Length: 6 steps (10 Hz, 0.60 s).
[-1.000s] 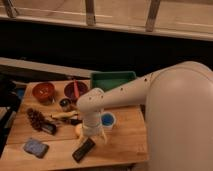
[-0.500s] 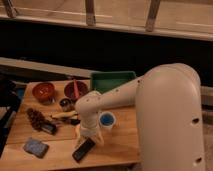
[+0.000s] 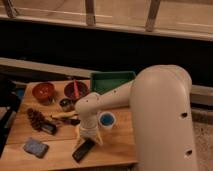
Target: Place eraser in tray
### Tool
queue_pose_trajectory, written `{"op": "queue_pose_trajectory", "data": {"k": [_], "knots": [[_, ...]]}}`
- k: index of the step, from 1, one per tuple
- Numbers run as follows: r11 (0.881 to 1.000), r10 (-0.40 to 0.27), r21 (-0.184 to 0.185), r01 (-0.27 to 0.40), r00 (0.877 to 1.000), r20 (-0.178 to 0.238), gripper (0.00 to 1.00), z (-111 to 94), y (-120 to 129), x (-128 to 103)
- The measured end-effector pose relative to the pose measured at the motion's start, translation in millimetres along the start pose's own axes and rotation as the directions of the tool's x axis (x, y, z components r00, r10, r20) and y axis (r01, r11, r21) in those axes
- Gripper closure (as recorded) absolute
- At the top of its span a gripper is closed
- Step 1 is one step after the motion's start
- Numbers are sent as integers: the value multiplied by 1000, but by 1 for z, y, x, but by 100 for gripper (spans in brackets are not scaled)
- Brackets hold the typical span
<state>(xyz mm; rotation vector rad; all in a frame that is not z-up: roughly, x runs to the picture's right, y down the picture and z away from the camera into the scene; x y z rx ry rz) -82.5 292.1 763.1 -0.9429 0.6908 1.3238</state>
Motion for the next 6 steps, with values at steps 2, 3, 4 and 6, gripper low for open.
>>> {"op": "queue_pose_trajectory", "data": {"k": [2,3,4,6], "knots": [[1000,6,-3,-6,1000,-10,39,4,-1,-2],[1000,6,-5,-7,1000,-12,51,5,-1,-3],[1000,4,-3,-4,1000,-12,61,5,-1,-4],[1000,7,2,-7,1000,1,81,2,-2,-3]]}}
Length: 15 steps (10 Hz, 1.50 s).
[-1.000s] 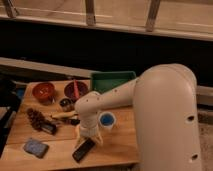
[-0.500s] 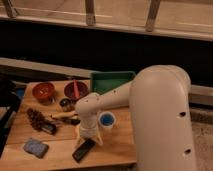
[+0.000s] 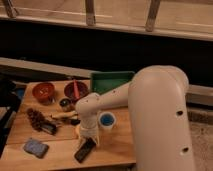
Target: Place eraser in tray
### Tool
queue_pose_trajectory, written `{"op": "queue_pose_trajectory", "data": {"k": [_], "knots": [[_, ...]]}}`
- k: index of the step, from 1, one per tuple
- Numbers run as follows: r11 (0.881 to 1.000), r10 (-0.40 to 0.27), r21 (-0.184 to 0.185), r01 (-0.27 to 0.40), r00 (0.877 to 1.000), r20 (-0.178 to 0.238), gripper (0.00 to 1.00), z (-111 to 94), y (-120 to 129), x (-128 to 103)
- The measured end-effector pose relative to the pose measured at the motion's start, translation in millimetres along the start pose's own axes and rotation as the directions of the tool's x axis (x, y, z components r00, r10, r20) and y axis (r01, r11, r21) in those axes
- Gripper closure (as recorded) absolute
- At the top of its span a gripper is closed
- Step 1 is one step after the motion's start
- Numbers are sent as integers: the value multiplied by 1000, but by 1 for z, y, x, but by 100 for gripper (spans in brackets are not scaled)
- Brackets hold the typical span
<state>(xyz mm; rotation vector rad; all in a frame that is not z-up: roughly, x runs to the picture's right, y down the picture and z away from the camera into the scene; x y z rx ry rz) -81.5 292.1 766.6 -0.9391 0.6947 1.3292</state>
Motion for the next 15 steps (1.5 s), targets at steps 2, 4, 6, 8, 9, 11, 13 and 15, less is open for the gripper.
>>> {"op": "queue_pose_trajectory", "data": {"k": [2,4,6,8,9,11,13,15], "knots": [[1000,20,4,-20,999,44,98,-16,-7,5],[999,48,16,-50,993,109,100,-43,-17,11],[994,83,51,-95,978,192,100,-78,-36,13],[987,114,80,-139,960,256,100,-107,-51,16],[981,138,93,-171,947,290,100,-126,-65,17],[960,205,107,-258,913,354,100,-167,-99,27],[932,263,130,-340,876,405,100,-205,-131,26],[902,306,151,-405,844,439,100,-236,-160,11]]}}
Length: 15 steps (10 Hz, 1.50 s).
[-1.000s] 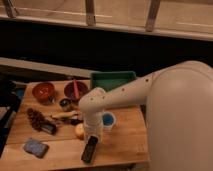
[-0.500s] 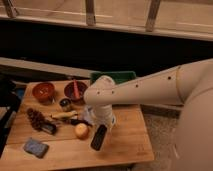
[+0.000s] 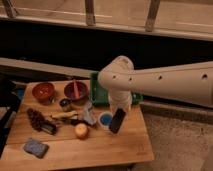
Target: Place eraser in tray
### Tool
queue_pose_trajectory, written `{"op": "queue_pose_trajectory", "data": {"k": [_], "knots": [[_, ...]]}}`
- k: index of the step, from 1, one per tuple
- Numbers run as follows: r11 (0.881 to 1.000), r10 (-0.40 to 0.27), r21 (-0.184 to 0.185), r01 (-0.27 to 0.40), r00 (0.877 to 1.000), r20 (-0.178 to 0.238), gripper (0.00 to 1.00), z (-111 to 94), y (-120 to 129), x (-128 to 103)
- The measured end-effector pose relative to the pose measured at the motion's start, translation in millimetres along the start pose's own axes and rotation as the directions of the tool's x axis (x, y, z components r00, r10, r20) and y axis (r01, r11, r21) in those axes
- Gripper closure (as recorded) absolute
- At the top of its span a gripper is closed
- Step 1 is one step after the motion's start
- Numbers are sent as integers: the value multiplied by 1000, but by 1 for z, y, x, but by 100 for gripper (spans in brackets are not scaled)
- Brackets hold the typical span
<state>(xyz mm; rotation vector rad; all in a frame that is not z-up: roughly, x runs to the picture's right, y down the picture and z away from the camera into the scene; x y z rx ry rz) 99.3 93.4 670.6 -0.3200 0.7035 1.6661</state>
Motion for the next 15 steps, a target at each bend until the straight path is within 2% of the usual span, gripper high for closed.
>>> {"op": "queue_pose_trajectory", "data": {"k": [3,4,6,7,13,15], "knots": [[997,45,56,-49,996,72,100,-30,-16,-66],[997,45,53,-50,994,98,100,-42,-14,-83],[1000,16,13,-18,988,156,100,-63,9,-108],[1000,8,-2,-8,985,170,100,-66,15,-112],[1000,23,3,-24,986,167,100,-62,12,-113],[999,47,-24,-43,980,194,100,-61,10,-132]]}}
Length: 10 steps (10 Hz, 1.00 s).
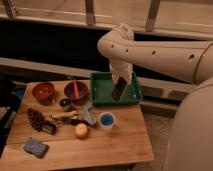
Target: Place eraser in tray
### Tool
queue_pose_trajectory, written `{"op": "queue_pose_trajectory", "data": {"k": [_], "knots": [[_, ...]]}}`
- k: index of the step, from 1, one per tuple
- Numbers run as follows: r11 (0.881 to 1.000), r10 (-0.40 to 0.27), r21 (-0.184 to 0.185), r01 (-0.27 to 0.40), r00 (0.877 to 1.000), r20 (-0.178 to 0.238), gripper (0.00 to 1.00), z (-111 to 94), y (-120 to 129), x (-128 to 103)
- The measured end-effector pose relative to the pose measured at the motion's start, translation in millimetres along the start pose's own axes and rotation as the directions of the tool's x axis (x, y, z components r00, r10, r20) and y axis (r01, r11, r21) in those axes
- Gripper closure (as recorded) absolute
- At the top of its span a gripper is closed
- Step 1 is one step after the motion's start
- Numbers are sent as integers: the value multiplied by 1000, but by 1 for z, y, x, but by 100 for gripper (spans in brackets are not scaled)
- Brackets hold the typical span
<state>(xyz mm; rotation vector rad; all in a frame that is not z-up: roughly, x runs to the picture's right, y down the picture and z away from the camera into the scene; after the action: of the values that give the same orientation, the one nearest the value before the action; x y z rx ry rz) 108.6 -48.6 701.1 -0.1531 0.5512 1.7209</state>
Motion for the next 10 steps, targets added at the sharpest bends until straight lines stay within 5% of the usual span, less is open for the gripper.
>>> {"op": "queue_pose_trajectory", "data": {"k": [3,6,8,10], "knots": [[995,-16,-98,19,999,31,100,6,41,-31],[964,-42,-262,34,999,-23,100,36,83,-64],[950,-66,-308,56,997,-24,100,52,109,-81],[951,-62,-304,55,998,-13,100,59,110,-94]]}}
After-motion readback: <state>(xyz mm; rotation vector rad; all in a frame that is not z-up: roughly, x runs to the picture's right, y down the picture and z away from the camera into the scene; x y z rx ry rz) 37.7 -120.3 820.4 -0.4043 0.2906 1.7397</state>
